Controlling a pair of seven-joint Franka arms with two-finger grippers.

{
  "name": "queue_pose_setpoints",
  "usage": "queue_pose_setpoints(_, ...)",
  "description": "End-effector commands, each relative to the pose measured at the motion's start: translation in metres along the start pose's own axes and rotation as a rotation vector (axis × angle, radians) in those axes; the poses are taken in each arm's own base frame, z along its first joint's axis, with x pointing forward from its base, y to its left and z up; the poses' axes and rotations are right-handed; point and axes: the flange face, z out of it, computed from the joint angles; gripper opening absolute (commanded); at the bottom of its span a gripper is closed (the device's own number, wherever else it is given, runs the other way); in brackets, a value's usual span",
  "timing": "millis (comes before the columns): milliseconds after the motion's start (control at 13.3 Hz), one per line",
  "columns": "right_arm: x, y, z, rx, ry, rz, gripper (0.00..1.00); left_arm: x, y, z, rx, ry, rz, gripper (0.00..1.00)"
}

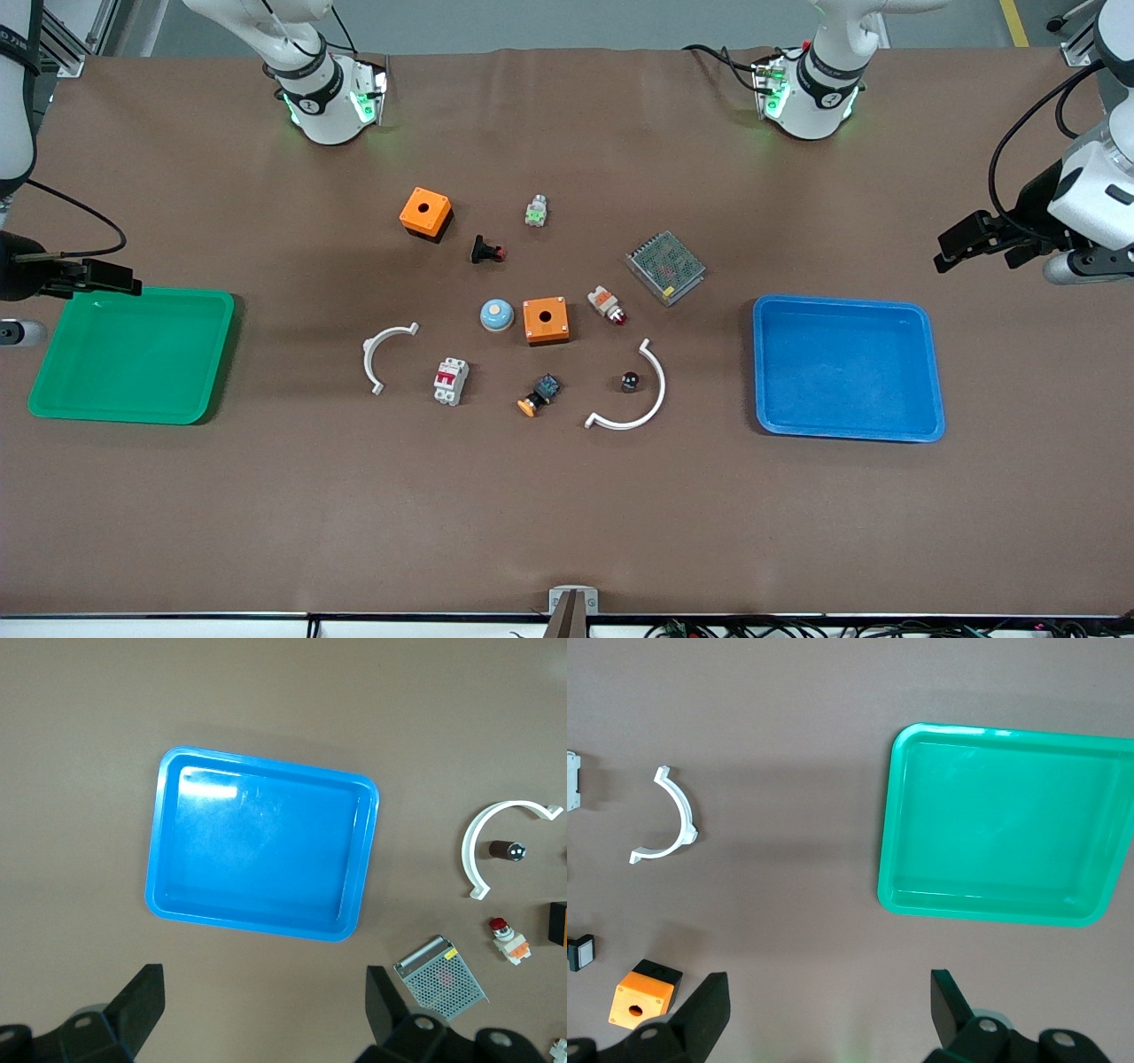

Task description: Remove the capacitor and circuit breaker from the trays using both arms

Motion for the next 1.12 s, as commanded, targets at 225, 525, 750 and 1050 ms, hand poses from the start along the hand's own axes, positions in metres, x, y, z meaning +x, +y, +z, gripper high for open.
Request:
queue_pose_setpoints(225,-0.001,-0.043,-0.006,-0.012,-0.009,-0.004,1.0,-0.009,0.001,-0.012,-0.003,-0.005,0.017,1.0)
queue_pose_setpoints(525,-0.006,-0.042,-0.04,-0.03,0.016,-0.004,1.0,-0.011,0.004,-0.033,0.018,-0.007,0.028,1.0)
queue_pose_setpoints(750,-0.021,-0.044,-0.056,-0.01,-0.015,-0.006,1.0,-0.01,0.004,-0.047,0.025,-0.003,0.029,1.0)
queue_pose_setpoints(1050,-0.049,-0.053,-0.074,-0.007,0.005,-0.019,1.0,-0.001,0.007,-0.069,0.02,0.048,0.036,1.0)
